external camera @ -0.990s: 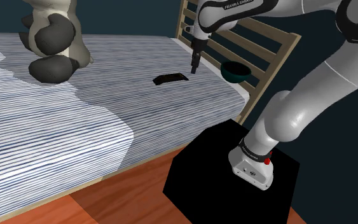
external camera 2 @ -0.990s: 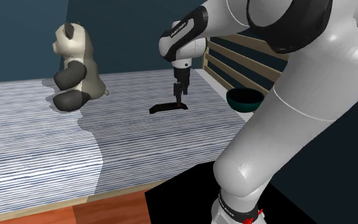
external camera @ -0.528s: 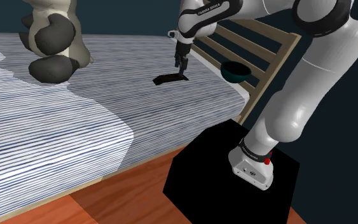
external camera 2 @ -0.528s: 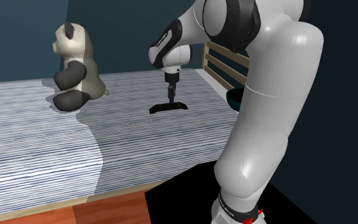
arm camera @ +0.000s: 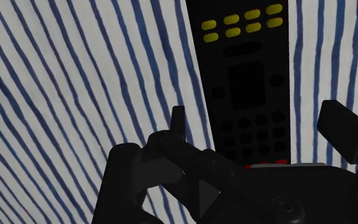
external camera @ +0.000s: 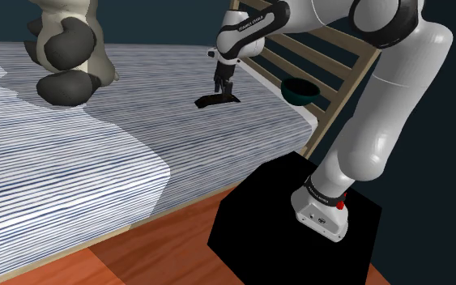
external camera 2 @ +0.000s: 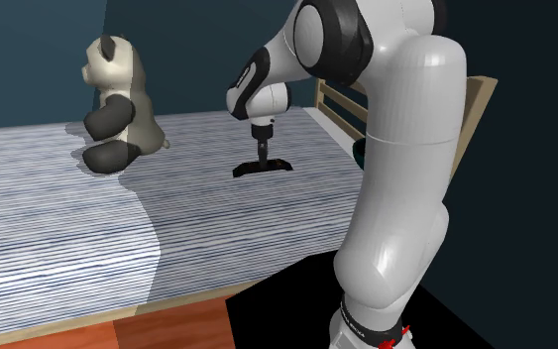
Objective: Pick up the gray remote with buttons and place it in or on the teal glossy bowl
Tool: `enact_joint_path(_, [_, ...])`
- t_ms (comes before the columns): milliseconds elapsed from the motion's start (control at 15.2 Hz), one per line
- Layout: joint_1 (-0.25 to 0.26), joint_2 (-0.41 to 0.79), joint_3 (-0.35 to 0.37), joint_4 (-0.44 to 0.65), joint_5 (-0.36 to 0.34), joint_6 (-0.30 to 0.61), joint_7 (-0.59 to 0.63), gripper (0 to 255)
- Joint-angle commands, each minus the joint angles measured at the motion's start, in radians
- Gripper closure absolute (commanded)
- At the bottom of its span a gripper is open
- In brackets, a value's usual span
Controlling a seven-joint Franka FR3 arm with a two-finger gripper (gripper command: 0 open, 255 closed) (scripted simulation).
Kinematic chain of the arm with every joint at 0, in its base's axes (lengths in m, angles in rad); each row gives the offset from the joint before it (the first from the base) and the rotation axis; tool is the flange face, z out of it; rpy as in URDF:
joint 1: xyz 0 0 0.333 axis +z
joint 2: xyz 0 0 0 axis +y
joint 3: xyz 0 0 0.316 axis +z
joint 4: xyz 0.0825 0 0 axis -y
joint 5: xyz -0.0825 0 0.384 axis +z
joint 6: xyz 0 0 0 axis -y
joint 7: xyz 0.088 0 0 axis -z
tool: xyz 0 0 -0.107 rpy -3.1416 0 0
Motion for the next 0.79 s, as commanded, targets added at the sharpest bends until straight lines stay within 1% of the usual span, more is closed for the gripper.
enact_joint_path(0, [-0.002, 0.019, 0.001, -0.007, 0.008, 0.025, -0.008, 0])
enact_joint_path(528, [-0.003, 0.023, 0.002, -0.010, 0.010, 0.032, -0.009, 0])
enact_joint_path(594, [-0.003, 0.023, 0.002, -0.010, 0.010, 0.032, -0.009, 255])
enact_joint_path(726, [-0.003, 0.023, 0.002, -0.010, 0.010, 0.032, -0.009, 255])
